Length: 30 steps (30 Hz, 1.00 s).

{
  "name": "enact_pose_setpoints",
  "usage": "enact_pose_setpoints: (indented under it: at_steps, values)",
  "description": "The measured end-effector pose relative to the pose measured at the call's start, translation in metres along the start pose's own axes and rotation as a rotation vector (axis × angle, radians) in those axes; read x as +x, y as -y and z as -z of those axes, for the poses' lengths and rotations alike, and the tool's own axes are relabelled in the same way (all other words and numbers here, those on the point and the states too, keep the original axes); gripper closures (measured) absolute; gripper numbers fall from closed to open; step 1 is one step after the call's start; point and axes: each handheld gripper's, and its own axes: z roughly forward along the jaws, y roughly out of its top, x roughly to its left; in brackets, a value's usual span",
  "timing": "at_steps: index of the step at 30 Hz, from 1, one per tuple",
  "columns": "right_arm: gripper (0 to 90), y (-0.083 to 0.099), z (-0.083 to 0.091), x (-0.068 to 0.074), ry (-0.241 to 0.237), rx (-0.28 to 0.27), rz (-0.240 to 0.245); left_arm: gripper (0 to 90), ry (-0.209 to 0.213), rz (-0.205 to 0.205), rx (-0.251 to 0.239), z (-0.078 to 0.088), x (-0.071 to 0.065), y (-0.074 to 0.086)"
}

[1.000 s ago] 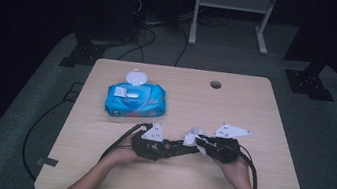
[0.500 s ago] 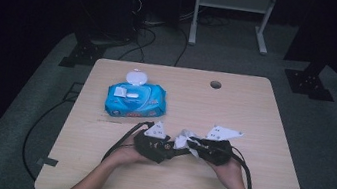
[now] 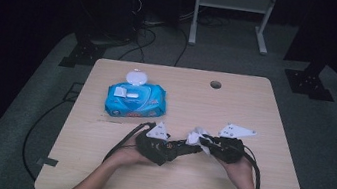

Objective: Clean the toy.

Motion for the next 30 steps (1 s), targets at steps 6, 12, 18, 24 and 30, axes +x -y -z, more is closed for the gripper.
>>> enact_pose_setpoints:
  at_steps: [6,12,18,24,30]
  values:
    - [79.9,-0.005,-0.005,0.011,-0.067,-0.025,0.013,34.3,-0.023,-0.02,-0.002,-0.002,-0.001,-0.003]
    - [80.0,0.003,0.001,-0.009,-0.01,-0.01,-0.031,55.7,-0.024,-0.036,-0.017,0.001,-0.005,-0.003]
    - [80.1,0.011,0.007,-0.025,0.018,-0.006,-0.1,54.6,-0.003,-0.019,-0.007,0.004,-0.004,-0.004]
    - [80.1,0.008,-0.003,-0.012,-0.047,-0.031,-0.107,41.3,-0.026,-0.013,0.006,0.009,-0.003,-0.009]
    - [80.1,0.004,-0.013,-0.001,-0.083,-0.017,-0.084,43.9,-0.045,-0.068,0.054,0.01,-0.005,-0.009]
